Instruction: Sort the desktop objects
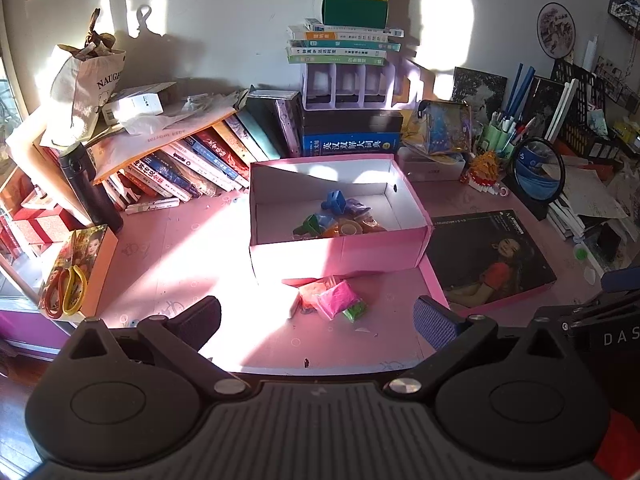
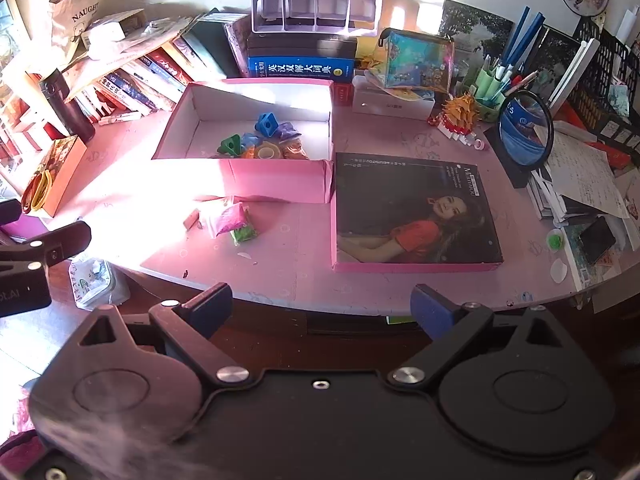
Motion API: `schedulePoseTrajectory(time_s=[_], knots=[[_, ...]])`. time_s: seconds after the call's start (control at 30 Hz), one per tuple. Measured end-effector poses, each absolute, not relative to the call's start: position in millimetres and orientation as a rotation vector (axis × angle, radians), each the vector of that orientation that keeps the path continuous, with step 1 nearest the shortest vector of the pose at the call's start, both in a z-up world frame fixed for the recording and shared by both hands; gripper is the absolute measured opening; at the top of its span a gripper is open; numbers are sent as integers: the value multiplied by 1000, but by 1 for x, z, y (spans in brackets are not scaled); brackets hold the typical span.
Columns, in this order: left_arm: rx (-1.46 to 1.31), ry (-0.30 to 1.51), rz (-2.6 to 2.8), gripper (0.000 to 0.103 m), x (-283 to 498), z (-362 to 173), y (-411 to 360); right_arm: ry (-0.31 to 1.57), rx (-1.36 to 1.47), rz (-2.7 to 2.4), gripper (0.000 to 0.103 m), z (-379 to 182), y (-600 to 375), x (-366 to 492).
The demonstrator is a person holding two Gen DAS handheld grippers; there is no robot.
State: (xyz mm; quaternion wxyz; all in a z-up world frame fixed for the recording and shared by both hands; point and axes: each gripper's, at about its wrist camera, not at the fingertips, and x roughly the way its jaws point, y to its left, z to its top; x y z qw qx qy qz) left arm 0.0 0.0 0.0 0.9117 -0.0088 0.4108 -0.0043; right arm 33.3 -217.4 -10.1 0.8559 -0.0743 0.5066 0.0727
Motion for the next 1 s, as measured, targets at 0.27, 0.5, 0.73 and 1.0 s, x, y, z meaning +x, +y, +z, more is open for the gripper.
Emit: schedulePoseTrajectory(time_s=[0.27, 0.5, 0.73, 1.0], knots=[[-16, 840, -6, 103, 5, 0, 4, 1060, -167, 145, 96, 3, -231, 31], [-15, 828, -5, 103, 3, 0, 4, 1060, -169, 141, 96, 5, -233, 30], [-11, 823, 3, 103, 2, -1, 2, 1063, -164, 143, 96, -7, -220, 35], [-10, 826, 9, 103, 4, 2, -3, 1056, -160, 151, 96, 4, -231, 32]])
